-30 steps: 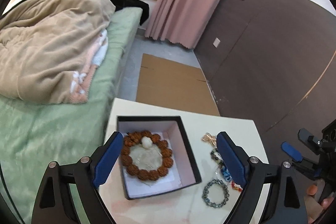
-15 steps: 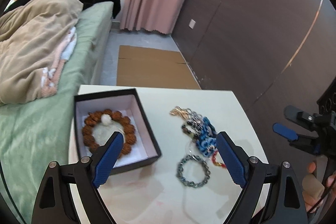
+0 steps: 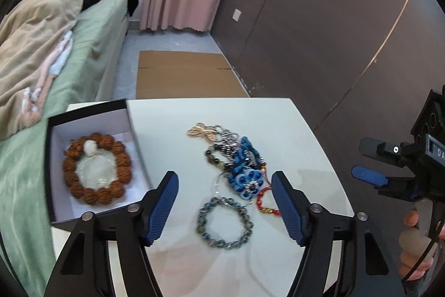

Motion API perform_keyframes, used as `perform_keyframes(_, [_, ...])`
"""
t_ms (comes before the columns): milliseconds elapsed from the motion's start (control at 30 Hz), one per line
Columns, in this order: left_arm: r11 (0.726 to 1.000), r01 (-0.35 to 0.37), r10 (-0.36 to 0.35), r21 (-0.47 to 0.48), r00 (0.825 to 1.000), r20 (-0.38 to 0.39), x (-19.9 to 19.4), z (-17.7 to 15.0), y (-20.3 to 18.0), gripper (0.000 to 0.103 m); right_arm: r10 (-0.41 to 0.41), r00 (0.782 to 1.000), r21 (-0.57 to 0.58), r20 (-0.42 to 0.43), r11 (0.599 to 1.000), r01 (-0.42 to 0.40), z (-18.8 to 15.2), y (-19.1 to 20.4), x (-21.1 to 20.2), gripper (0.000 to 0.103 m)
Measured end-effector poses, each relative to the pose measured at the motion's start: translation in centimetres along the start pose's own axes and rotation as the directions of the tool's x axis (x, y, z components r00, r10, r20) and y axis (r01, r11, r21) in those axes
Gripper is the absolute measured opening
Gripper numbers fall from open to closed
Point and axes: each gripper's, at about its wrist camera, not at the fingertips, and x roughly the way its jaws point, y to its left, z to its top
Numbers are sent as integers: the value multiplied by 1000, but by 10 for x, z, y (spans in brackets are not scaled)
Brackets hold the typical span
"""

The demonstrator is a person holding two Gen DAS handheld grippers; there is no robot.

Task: Organize jewelry
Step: 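Grasp the blue beaded ornament with the left tool, then carry the blue ornament into the box with the left tool while the right tool grasps the silver chain bracelet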

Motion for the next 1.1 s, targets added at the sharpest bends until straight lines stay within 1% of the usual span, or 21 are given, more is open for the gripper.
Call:
perform_keyframes(133, [1000, -1, 1, 30, 1000, -22, 13, 0, -13, 68, -4, 1000, 21, 3, 1000, 4, 5, -8, -2, 79])
perform_keyframes(267, [998, -17, 20, 67, 999, -48, 28, 0, -24, 68, -8, 1000, 25, -5, 1000, 8, 11, -12, 2, 79])
perform_keyframes(500, [995, -28, 38, 96, 994, -98, 54, -1, -32, 68, -8, 1000, 40, -19, 999, 8, 21, -17, 12, 79])
perform_keyframes(667, [991, -56, 72, 122, 989, -126, 70, -4, -37, 68, -12, 1000, 32, -28, 999, 13, 25, -18, 16, 79])
perform_keyframes(733, [988, -74, 93, 137, 986, -136, 76, -5, -38, 63, -15, 999, 34, -28, 999, 16, 27, -19, 17, 79])
perform_keyframes(800, [986, -86, 107, 146, 984, -144, 81, -6, -38, 46, -19, 999, 37, -29, 999, 20, 29, -21, 17, 79])
perform_keyframes(833, [986, -86, 107, 146, 984, -142, 81, -6, -37, 42, -20, 999, 38, -31, 999, 22, 29, -20, 18, 79])
perform_keyframes(867, [986, -85, 106, 145, 984, -141, 80, -6, -37, 31, -21, 999, 37, -32, 999, 22, 29, -20, 18, 79])
perform_keyframes(933, [987, -71, 91, 141, 986, -137, 78, -5, -36, 28, -24, 999, 32, -36, 999, 25, 28, -19, 20, 79])
perform_keyframes(1000, [988, -69, 85, 137, 989, -119, 72, -2, -33, 23, -25, 999, 27, -40, 999, 26, 28, -18, 21, 79])
perform_keyframes(1100, [992, -56, 67, 117, 993, -92, 60, 3, -29, 23, -25, 999, 14, -46, 1000, 26, 26, -15, 22, 79])
